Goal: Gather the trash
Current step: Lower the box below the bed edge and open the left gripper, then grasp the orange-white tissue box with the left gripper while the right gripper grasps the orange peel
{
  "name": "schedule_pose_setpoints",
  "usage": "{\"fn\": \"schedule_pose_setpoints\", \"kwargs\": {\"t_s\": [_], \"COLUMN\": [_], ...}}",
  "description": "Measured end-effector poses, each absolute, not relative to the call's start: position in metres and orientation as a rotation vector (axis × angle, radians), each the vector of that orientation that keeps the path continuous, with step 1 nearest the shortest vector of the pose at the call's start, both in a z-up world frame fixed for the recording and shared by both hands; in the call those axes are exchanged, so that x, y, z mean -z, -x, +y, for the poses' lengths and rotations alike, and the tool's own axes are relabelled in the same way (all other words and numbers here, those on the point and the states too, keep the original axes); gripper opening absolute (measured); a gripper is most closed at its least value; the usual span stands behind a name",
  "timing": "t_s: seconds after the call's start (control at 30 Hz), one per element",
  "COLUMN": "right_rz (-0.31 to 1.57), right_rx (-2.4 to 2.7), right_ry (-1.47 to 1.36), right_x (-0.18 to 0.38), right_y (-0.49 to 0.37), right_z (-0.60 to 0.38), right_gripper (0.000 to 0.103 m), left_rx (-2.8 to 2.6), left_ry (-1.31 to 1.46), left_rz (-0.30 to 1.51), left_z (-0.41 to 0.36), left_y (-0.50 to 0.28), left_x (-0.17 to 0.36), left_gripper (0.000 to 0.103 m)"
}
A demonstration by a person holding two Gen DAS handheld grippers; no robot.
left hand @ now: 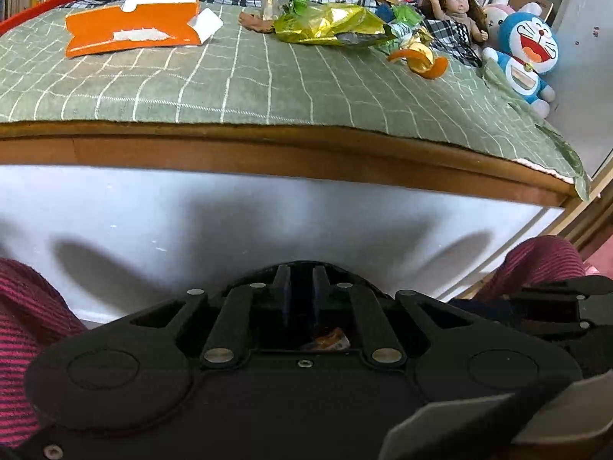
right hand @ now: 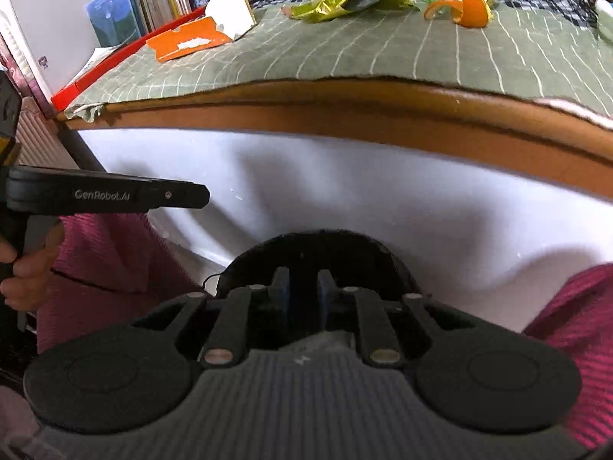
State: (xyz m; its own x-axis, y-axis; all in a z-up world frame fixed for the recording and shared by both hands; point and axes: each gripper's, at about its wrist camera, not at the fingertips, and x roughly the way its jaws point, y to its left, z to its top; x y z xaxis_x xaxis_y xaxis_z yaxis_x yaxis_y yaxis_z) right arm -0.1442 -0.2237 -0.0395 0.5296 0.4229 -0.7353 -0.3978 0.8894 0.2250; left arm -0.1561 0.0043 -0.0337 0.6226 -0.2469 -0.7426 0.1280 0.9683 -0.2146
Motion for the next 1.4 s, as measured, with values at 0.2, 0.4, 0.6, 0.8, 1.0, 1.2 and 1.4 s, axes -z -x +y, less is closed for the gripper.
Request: {"fn": "schedule_pose_setpoints", "kwargs": {"t_s": [0.2, 0.4, 0.6, 0.8, 1.0, 1.2, 1.4], "right_rz": [0.849, 0.721, 0.586, 0.497, 0.509, 0.533, 0.513], "right_rx": [-0.479, -0.469, -0.422, -0.343, -0.246, -0.18, -0.179], "right_ry": [-0.023, -0.038, -0.047, -0.034, -0.025, -0.046, 0.106], "right_x": [0.029, -0.006, -0.042, -0.059, -0.057, -0.047, -0.044], "right_y": [0.138, 0.13, 0.106, 0.067, 0.011, -0.03, -0.05], "right_z": [-0.227, -0.244, -0.259, -0.273, -0.284, -0.288, -0.265], "right_gripper": [0.059, 0.067, 0.075, 0.082, 0.082, 0.082, 0.08], "left_rx": [0.207, 0.19, 0.129, 0.026, -0.058, -0.159, -0.232], "left_ry": [0.151, 0.165, 0.154, 0.156, 0.291, 0.371, 0.423], "left_rz": [0.841, 0.765, 0.628, 0.488, 0.468, 0.51, 0.551], "left_z": [0.007, 0.016, 0.031, 0.049, 0.077, 0.097, 0.108], "left_y": [0.151, 0.14, 0.118, 0.088, 0.046, 0.006, -0.017], "left_x": [0.027, 0.006, -0.03, -0.059, -0.063, -0.047, -0.029], "left_gripper": [0.049, 0.071, 0.084, 0.094, 0.096, 0.096, 0.095]}}
